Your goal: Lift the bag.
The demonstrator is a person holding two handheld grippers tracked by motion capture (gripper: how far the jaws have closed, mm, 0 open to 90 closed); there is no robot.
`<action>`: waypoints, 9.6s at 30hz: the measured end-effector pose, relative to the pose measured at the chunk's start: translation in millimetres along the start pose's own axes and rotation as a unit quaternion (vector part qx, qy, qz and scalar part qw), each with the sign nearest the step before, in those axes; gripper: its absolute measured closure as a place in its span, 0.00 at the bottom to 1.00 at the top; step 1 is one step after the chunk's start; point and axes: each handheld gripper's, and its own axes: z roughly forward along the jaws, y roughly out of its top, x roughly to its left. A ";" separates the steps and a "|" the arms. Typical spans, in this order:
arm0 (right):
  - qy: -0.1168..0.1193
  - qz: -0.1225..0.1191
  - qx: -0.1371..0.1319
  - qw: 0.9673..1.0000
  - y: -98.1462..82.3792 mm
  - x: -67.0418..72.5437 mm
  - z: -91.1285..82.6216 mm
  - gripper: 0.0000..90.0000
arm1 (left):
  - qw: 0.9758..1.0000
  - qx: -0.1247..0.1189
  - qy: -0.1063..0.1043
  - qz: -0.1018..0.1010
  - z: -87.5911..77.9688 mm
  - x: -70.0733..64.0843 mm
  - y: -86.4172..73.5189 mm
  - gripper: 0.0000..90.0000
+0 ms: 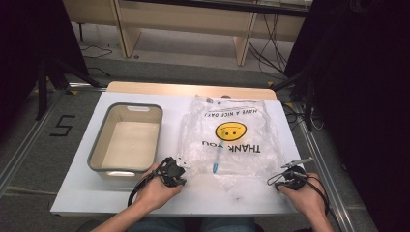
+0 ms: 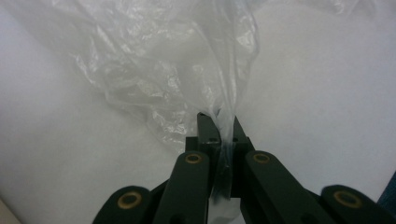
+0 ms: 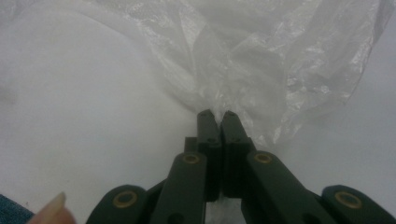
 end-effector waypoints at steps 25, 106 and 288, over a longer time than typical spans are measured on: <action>-0.016 0.025 -0.088 0.996 5.8 -4.8 -12.8 1.00 | 0.977 -0.202 0.013 0.072 -34.9 -7.0 13.9 0.99; -0.097 0.039 -0.310 0.945 18.8 -6.4 -68.9 1.00 | 0.909 -0.405 0.085 0.046 -114.7 29.0 75.0 0.99; -0.128 0.022 -0.438 0.890 99.1 8.7 -66.1 1.00 | 0.885 -0.434 0.170 -0.010 -106.8 88.9 110.0 0.99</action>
